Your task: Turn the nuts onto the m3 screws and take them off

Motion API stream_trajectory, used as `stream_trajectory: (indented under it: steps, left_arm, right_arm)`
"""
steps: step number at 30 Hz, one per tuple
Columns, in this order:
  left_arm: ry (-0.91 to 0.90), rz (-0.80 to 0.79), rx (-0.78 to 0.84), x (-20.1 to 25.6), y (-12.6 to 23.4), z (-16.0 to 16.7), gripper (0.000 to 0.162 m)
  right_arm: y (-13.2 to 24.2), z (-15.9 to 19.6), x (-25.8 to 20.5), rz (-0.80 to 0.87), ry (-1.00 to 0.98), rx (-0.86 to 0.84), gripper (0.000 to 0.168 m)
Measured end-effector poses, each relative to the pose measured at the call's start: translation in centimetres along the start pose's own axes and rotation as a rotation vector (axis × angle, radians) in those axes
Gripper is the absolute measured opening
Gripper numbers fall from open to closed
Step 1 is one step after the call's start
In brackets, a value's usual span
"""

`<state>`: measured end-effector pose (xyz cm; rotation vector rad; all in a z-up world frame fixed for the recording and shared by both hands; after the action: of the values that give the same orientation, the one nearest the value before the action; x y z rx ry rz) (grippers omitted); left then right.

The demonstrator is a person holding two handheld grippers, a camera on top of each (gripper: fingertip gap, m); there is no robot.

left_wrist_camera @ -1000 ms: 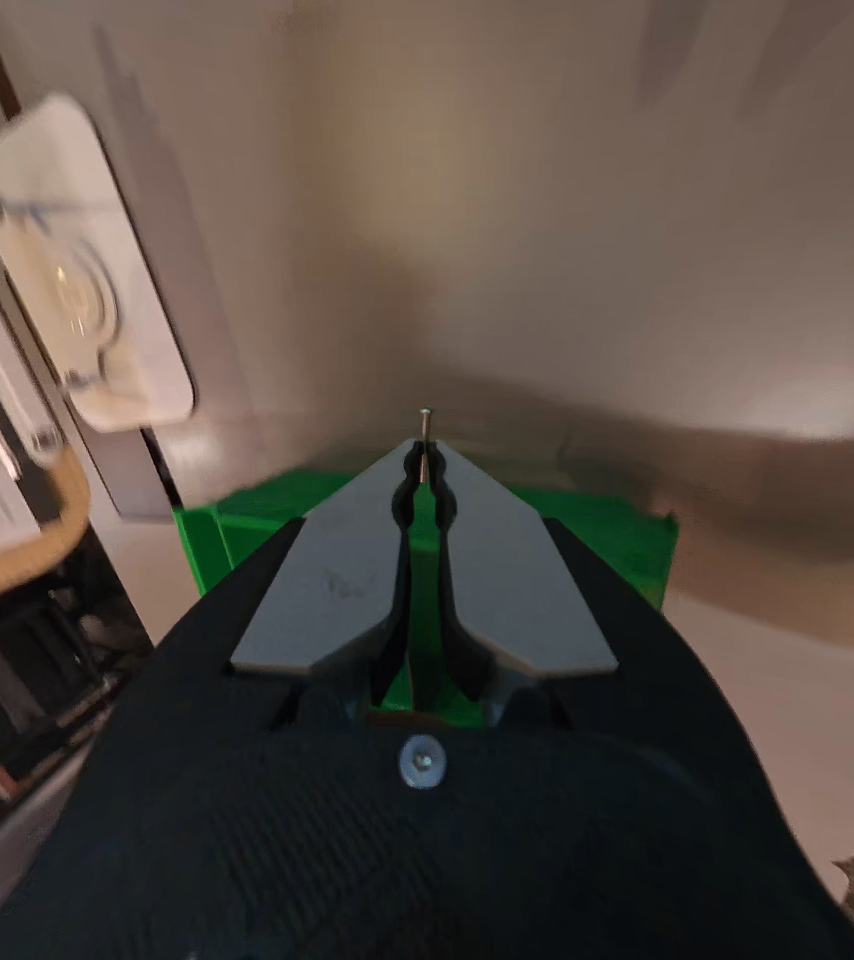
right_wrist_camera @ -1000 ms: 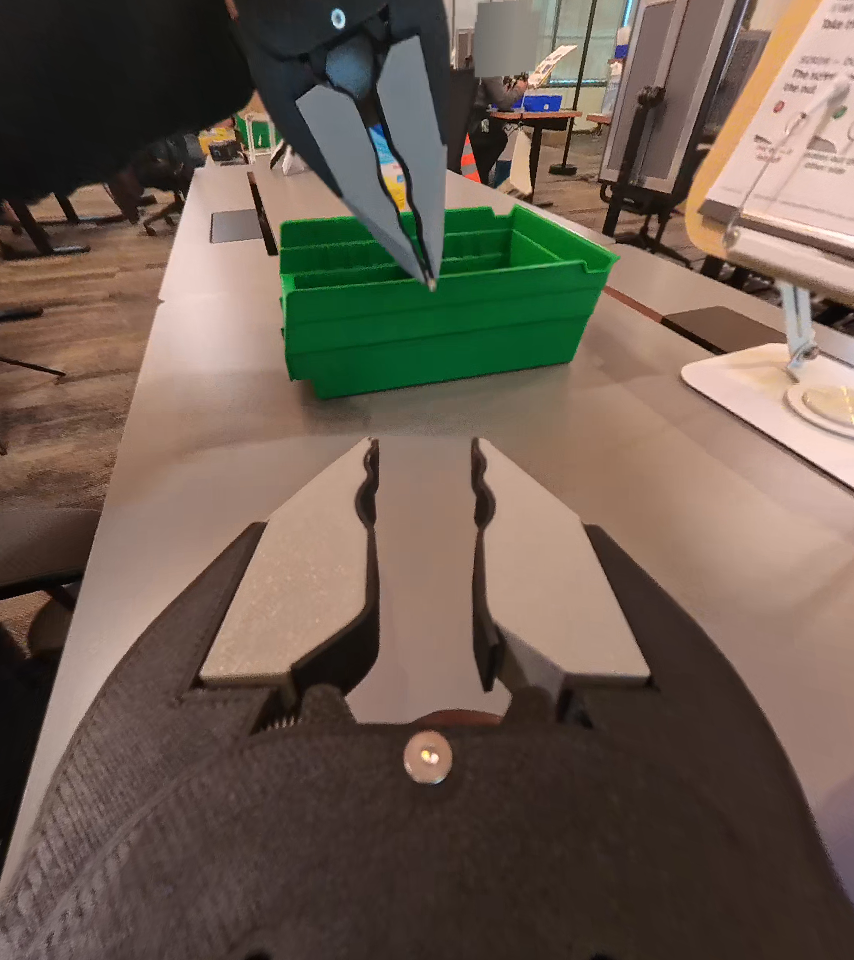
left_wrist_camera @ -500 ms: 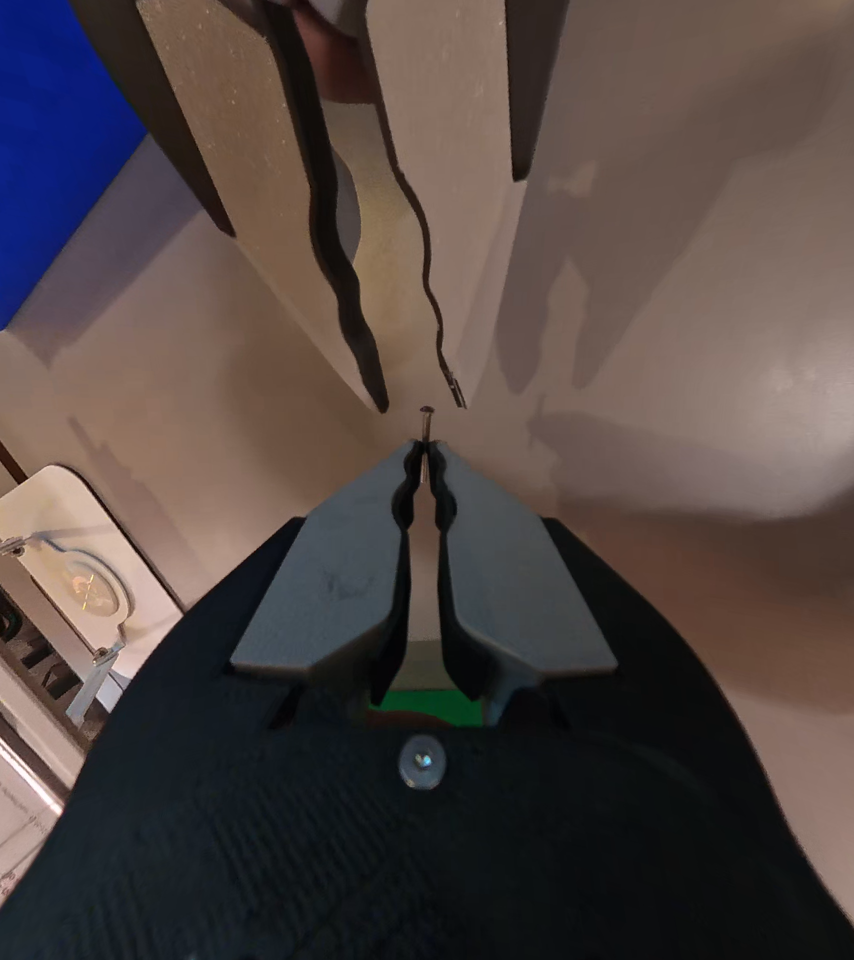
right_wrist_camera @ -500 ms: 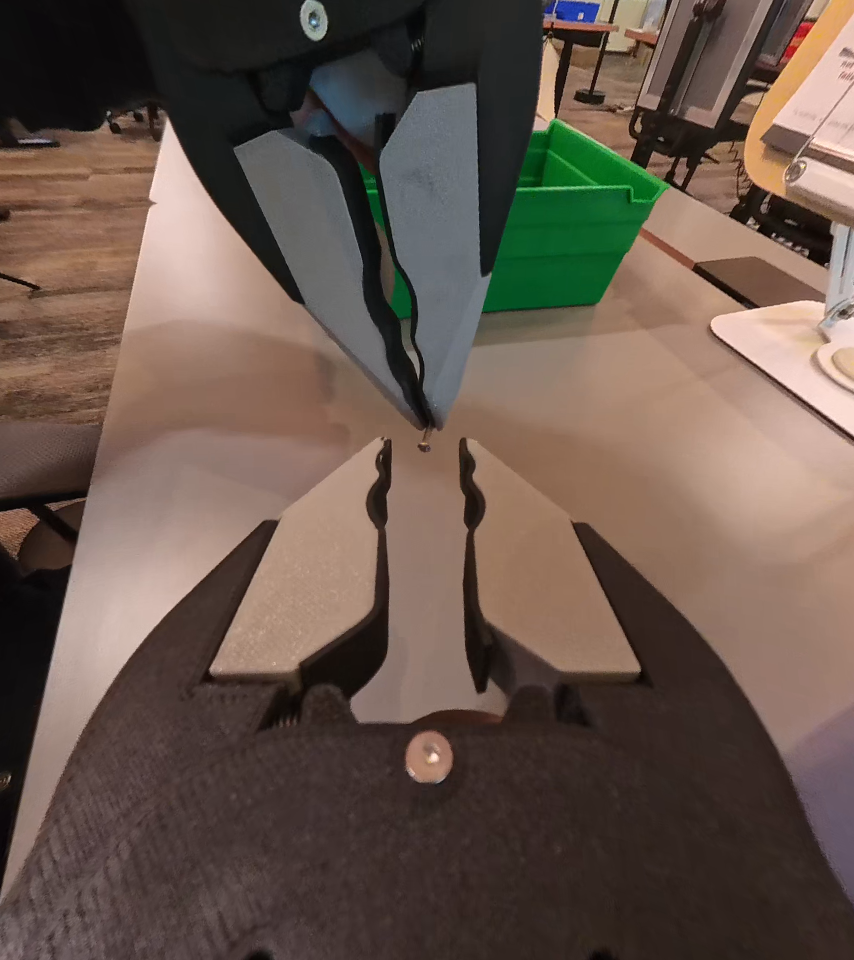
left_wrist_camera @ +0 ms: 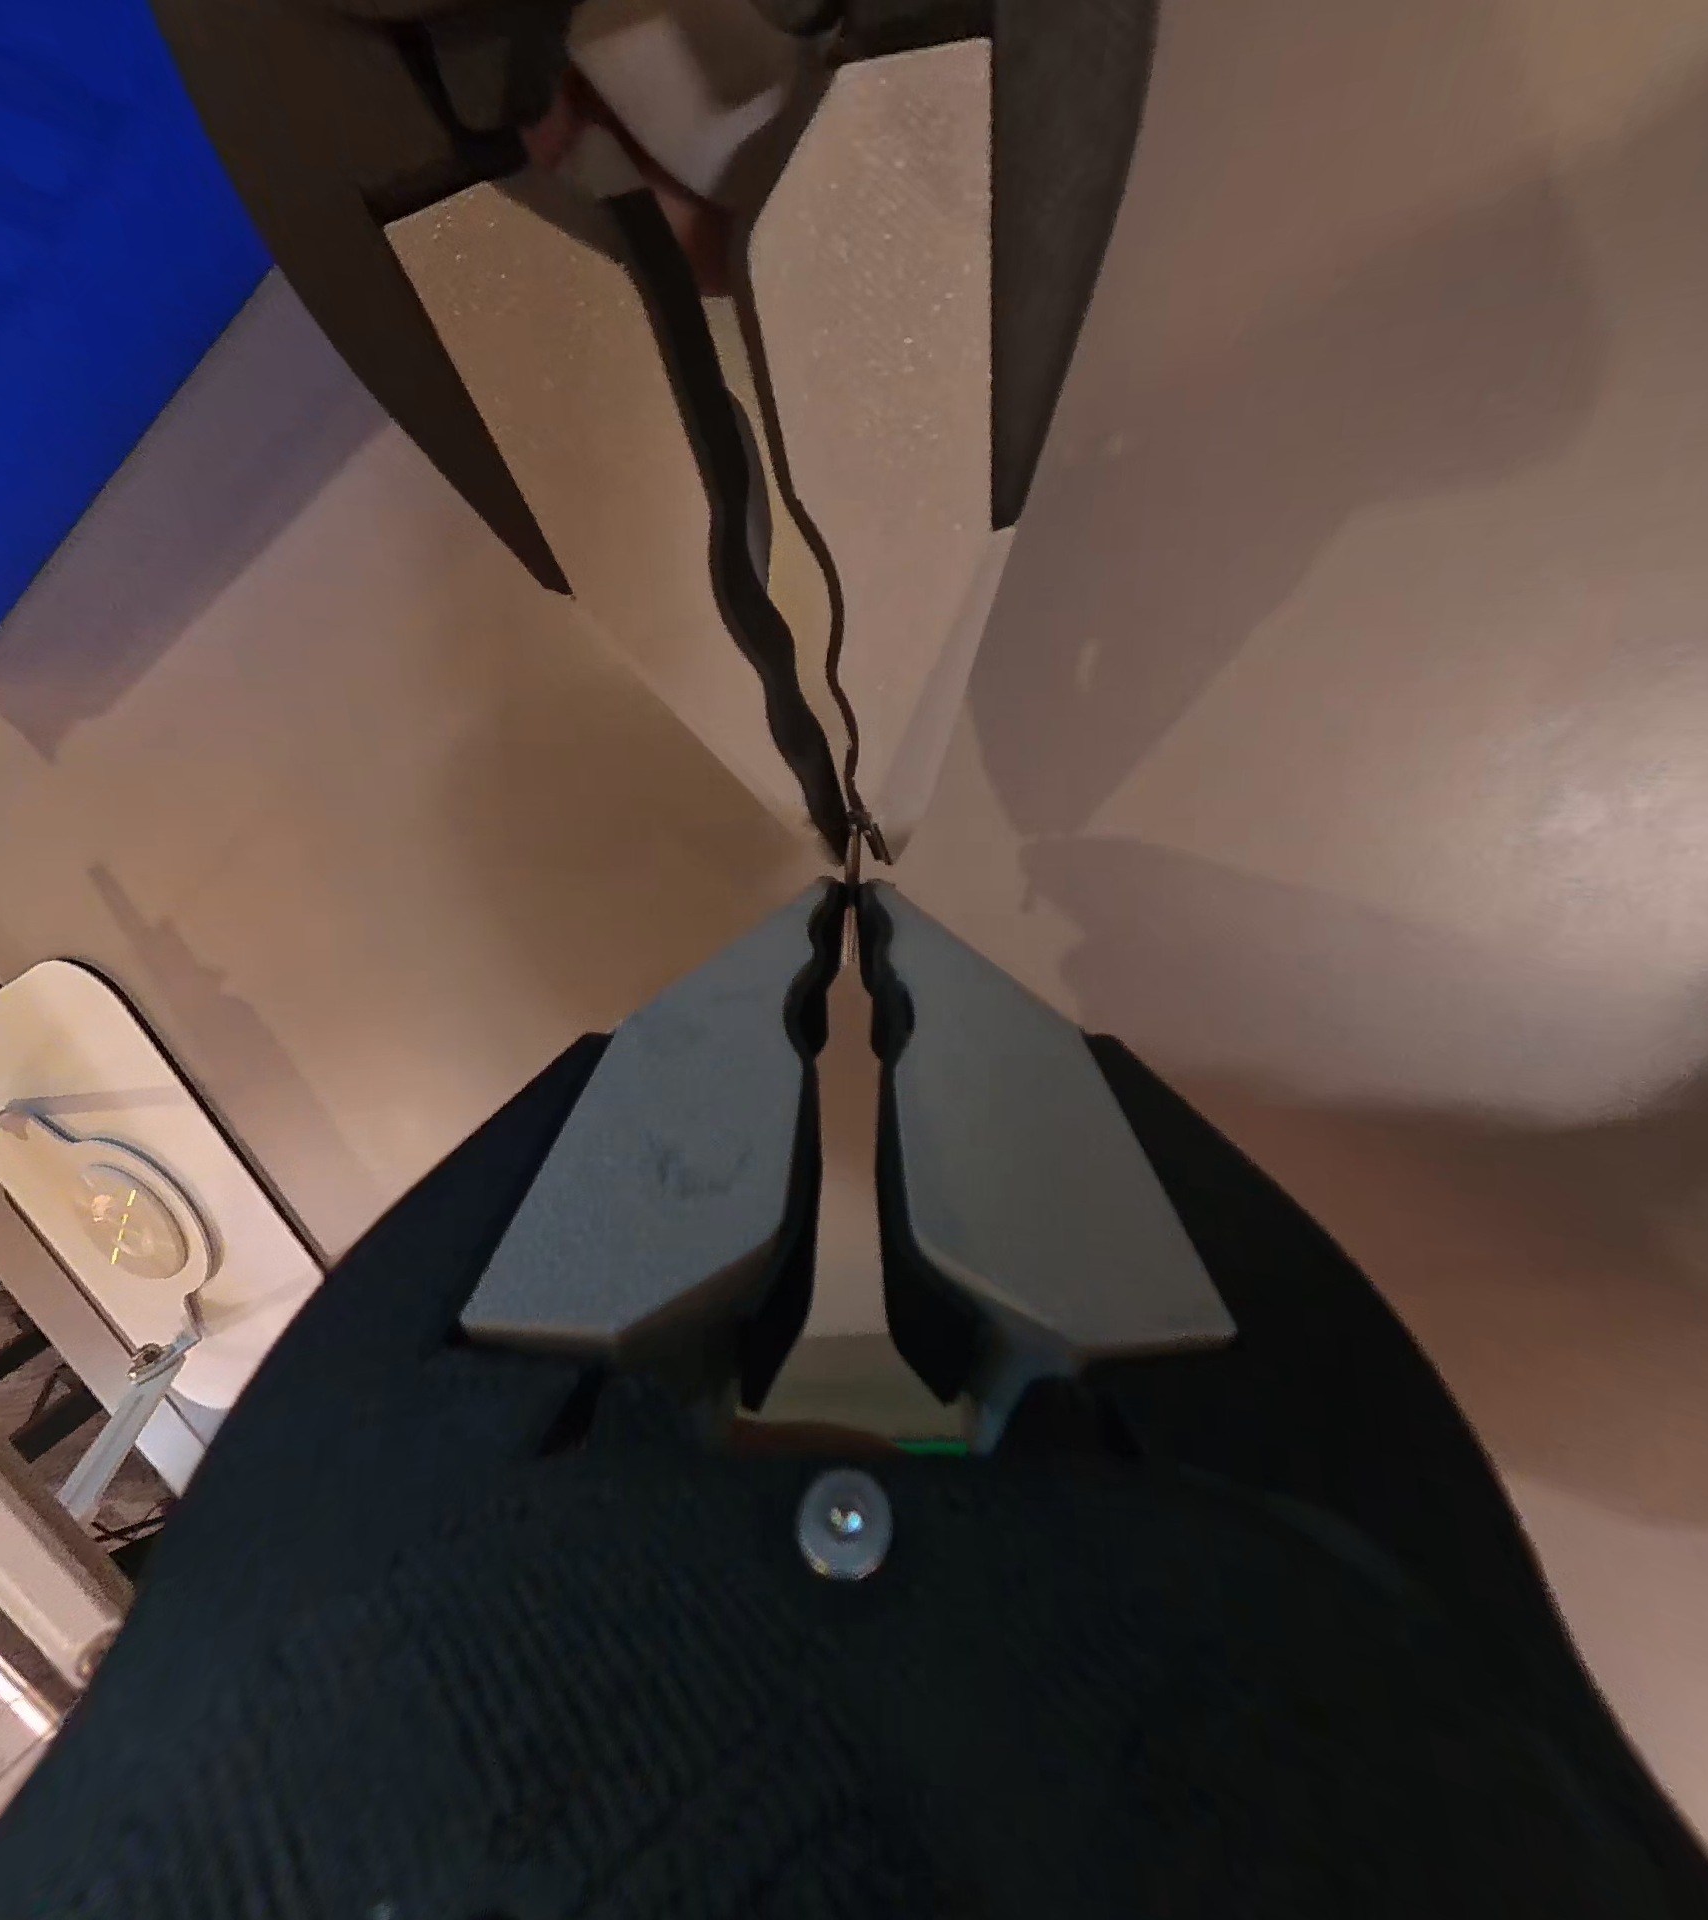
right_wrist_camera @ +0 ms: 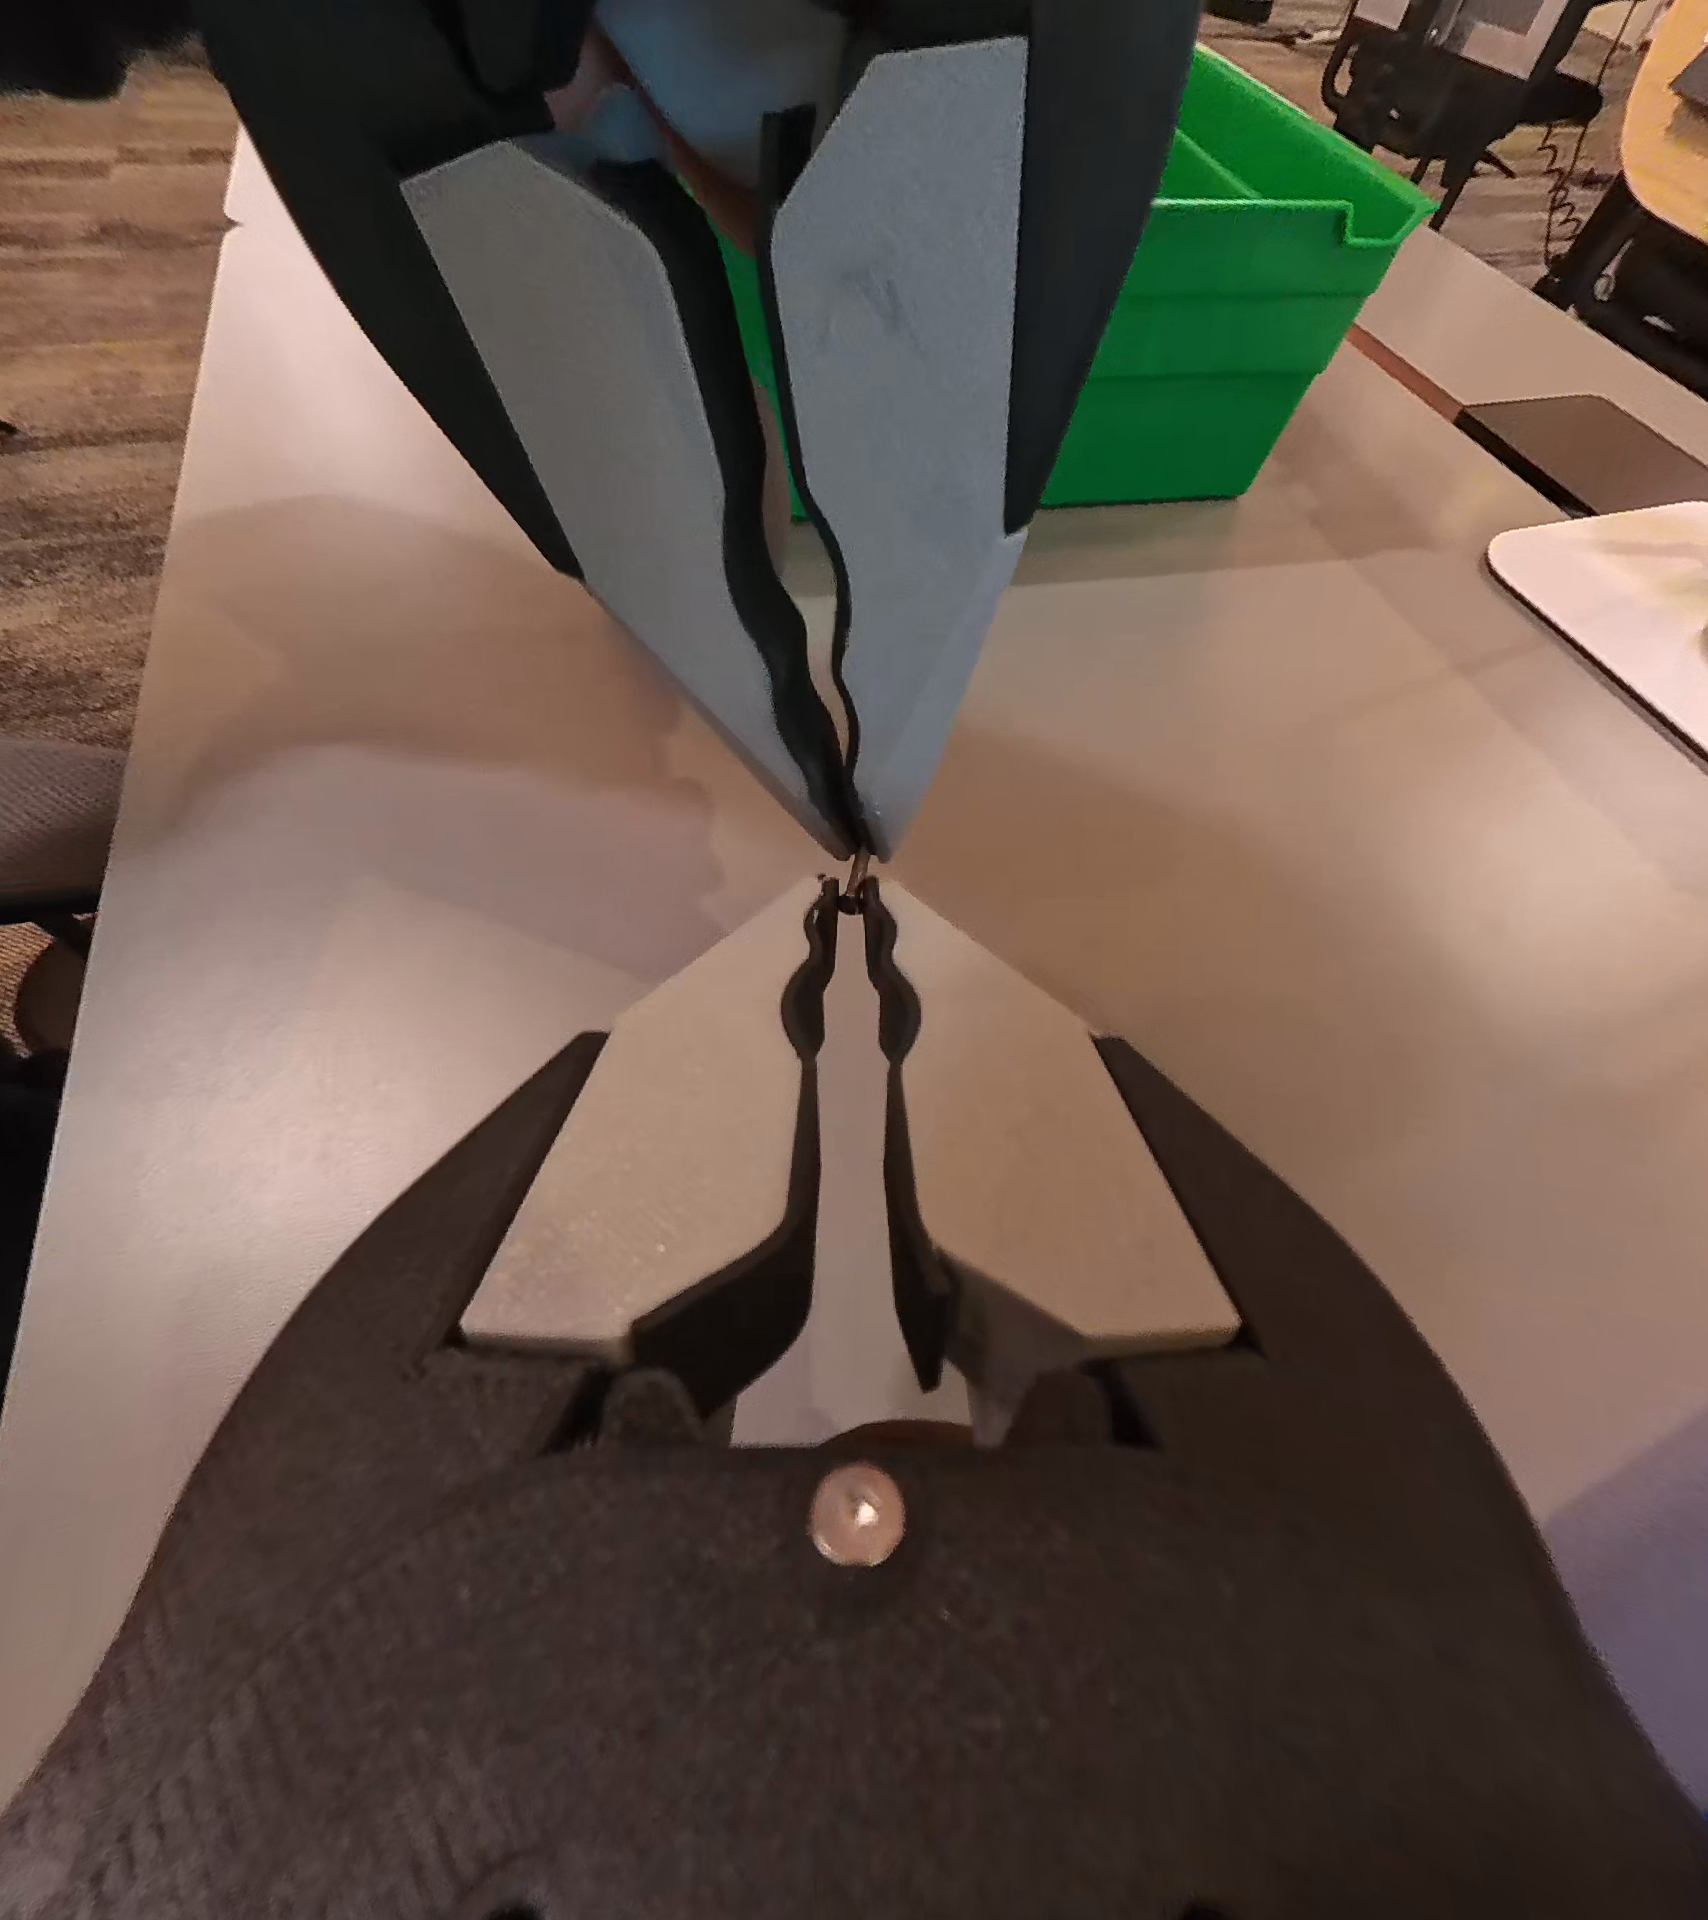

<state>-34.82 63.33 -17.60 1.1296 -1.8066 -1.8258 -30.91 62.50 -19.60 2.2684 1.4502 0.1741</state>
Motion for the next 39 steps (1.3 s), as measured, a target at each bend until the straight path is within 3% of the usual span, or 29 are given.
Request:
stream_trajectory:
  steps: [4, 8, 11, 17, 24, 39]
  left_arm:
    - [0.055, -0.063, 0.021, -0.1, 0.6, 0.9, 0.001]
    - [0.209, -0.148, 0.145, 0.1, 1.2, 2.2, 0.002]
    - [0.342, -0.200, 0.288, 0.3, 1.0, 2.6, 0.000]
    - [0.570, -0.310, 0.731, -0.3, 2.5, 1.3, 0.000]
    - [0.591, -0.342, 0.942, 0.0, 2.7, 0.5, 0.000]
    - [0.595, -0.324, 1.020, 0.3, 2.8, 0.2, 0.000]
  right_arm:
    - [0.5, 0.0, 0.3, 0.017, 0.004, 0.010, 0.001]
    - [1.7, -0.8, 0.7, -0.001, -0.035, 0.085, 0.001]
    - [2.8, -1.9, 0.5, -0.040, -0.052, 0.172, 0.001]
    - [3.6, -2.7, 0.1, -0.080, -0.058, 0.243, 0.001]
    - [4.0, -3.2, -0.7, -0.127, -0.040, 0.292, 0.001]
    - [2.5, -1.8, -0.7, -0.107, -0.006, 0.177, 0.001]
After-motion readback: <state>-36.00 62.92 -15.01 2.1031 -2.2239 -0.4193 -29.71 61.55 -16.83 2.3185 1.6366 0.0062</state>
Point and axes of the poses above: each gripper's, where its closed fingertips meet, y back along the fingers, z out of its underside, x = y × z across the jaws, the point moved 4 cm from there along y, back along the fingers, and after that the axes turned 13 degrees about -y, right-handed, at the moved point
